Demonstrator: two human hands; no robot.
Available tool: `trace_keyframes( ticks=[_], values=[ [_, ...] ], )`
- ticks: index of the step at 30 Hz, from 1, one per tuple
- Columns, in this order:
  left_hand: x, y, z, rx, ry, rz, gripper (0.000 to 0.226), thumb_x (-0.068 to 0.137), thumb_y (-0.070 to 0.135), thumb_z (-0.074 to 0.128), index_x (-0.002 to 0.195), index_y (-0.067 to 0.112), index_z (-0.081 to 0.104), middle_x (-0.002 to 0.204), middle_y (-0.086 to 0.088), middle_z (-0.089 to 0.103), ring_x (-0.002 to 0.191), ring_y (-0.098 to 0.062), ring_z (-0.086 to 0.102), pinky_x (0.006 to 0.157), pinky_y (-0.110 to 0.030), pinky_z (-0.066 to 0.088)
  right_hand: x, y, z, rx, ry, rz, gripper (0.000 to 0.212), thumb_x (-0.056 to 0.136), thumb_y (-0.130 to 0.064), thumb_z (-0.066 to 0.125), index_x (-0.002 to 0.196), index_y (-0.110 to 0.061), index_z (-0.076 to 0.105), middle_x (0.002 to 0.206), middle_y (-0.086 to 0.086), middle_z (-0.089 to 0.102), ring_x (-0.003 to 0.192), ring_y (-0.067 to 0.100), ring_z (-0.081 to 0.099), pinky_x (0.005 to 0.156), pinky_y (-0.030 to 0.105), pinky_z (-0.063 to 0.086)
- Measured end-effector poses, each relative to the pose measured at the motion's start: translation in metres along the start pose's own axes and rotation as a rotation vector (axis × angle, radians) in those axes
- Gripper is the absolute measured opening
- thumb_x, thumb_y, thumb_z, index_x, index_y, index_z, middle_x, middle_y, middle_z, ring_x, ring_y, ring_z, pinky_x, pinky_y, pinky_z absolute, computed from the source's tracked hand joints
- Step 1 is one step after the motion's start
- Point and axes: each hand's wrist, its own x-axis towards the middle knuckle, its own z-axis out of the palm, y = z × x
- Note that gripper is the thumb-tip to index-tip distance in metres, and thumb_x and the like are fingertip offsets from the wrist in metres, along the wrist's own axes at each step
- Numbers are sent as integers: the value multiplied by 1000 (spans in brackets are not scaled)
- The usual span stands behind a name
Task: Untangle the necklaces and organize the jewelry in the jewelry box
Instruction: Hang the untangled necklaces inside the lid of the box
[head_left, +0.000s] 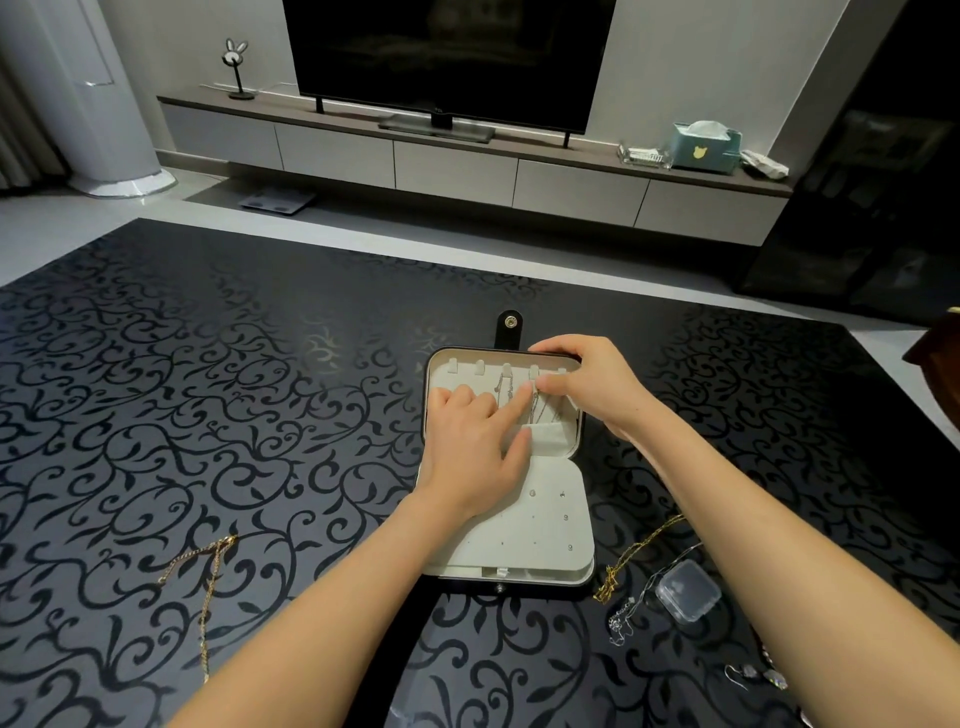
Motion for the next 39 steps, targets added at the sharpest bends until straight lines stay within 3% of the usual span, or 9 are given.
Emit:
trace_keyframes(
  ticks=[8, 13, 16, 19, 22, 26, 29, 34, 39],
  values=[
    [-1, -2, 6, 7, 36, 7, 33, 87, 35, 44, 102, 26, 72, 53, 4, 42, 58, -18, 35, 64, -33, 19, 4, 10, 6, -190, -13, -68, 46, 77, -2, 70, 119, -16, 57, 112, 1, 61, 95, 14, 58, 67, 18, 46],
    [2, -5, 9, -33, 35, -33, 35, 87, 38, 41, 95, 31, 74, 51, 6, 38, 59, -16, 33, 64, -33, 17, -3, 5, 4, -311, 48, -32, 53, 80, -22, 71, 130, -20, 51, 127, 1, 55, 115, 18, 52, 95, 34, 45],
    [5, -7, 9, -47, -1, -99, 41, 88, 40, 34, 93, 32, 74, 52, 6, 43, 62, -18, 37, 65, -31, 13, -18, 1, -9, -396, 137, -31, 47, 82, -27, 69, 126, -21, 55, 127, 0, 56, 119, 18, 50, 99, 35, 41],
    [11, -7, 3, -54, -139, -199, 45, 87, 40, 28, 96, 33, 72, 65, 6, 57, 74, -19, 45, 69, -31, 12, -42, -1, -26, -420, 150, -13, 25, 85, -26, 65, 109, -19, 65, 110, -5, 62, 103, 13, 54, 89, 29, 42],
    [19, -8, -4, -94, -223, -286, 43, 90, 37, 30, 93, 28, 71, 78, 3, 68, 88, -21, 54, 70, -32, 12, -71, 7, -40, -468, 58, 33, 12, 86, -21, 63, 95, -17, 70, 97, -6, 66, 92, 12, 58, 82, 26, 44],
    [33, -16, -17, -97, -543, -327, 28, 94, 36, 39, 103, 33, 66, 99, 5, 70, 103, -19, 56, 93, -38, 22, -99, 32, -57, -559, -18, 195, 11, 88, -19, 59, 88, -18, 71, 94, -6, 68, 89, 14, 61, 80, 28, 47],
    [40, -14, -28, -104, -675, -322, 26, 92, 33, 42, 99, 33, 66, 99, 5, 69, 100, -20, 57, 100, -43, 20, -116, 48, -70, -571, -22, 259, 6, 85, -21, 65, 85, -23, 70, 89, -8, 68, 90, 12, 60, 77, 24, 42],
    [51, 3, -40, -60, -574, -247, 24, 91, 32, 43, 97, 34, 67, 100, 7, 69, 98, -20, 59, 85, -36, 20, -135, 54, -49, -531, -184, 120, 5, 80, -27, 70, 85, -24, 71, 80, -14, 64, 81, 5, 57, 72, 19, 39],
    [50, 27, -54, -97, -450, -178, 24, 93, 35, 45, 102, 32, 67, 105, 10, 69, 102, -17, 58, 86, -34, 21, -120, 57, -27, -662, -252, -18, 9, 81, -33, 70, 86, -27, 69, 81, -13, 56, 90, 10, 45, 83, 29, 42]
  ],
)
